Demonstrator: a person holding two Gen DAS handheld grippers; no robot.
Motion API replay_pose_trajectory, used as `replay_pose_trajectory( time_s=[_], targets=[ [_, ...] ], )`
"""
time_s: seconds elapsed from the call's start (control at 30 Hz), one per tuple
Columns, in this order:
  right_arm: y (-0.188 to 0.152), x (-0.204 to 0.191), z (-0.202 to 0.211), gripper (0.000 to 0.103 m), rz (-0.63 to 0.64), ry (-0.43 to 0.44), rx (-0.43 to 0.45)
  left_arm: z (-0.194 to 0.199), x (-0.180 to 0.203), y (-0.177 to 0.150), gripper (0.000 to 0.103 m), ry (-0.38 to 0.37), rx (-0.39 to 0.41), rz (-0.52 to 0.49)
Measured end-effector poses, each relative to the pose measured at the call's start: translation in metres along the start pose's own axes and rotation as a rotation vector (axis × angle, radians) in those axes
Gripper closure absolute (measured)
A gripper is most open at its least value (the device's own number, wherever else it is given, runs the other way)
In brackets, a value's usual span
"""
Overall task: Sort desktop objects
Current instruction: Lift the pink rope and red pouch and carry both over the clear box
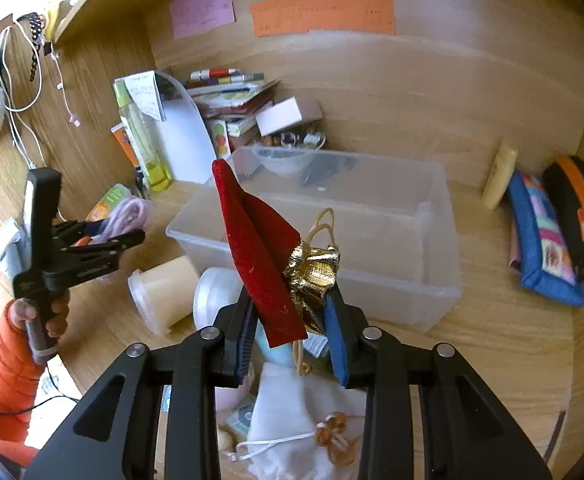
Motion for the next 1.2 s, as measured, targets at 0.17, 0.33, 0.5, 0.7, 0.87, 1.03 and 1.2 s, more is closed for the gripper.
replay_pose_trajectory(
  time_s=[0.17,0.33,0.5,0.7,0.87,1.03,1.2],
  targets=[
    [0.011,0.01,0.003,0.074,0.01,-0.023,0.03,0.021,0.008,0.023,0.045,-0.016,0.059,-0.003],
    [0.023,0.022,0.008,0.074,0.022,-0.047,0.058,0.041,0.022,0.048,0.045,-0.052,0.115,0.0],
    [0.044,0.035,0.014,0.074,0.006,-0.032,0.089,0.048,0.037,0.072,0.045,-0.073,0.144,-0.002],
    [0.073,0.043,0.019,0.074,0.024,-0.034,0.13,0.045,0.054,0.096,0.045,-0.09,0.158,-0.014],
    [0.09,0.043,0.012,0.074,0.058,-0.04,0.143,0.037,0.069,0.109,0.045,-0.107,0.156,-0.028],
    [0.097,0.041,-0.003,0.074,0.068,-0.027,0.133,0.023,0.085,0.122,0.045,-0.127,0.137,-0.034],
    [0.092,0.042,-0.022,0.074,0.064,-0.018,0.101,0.002,0.105,0.126,0.045,-0.135,0.101,-0.067]
  ],
)
Point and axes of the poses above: each gripper's, at about its wrist camera, not at the fingertips, and z roughly against the way its jaws point, x to its right, y to its top, the point moved 9 cm from there along -z, roughly the way its jaws point, and after that the axes turned 10 degrees about x, right-handed, at the moved point
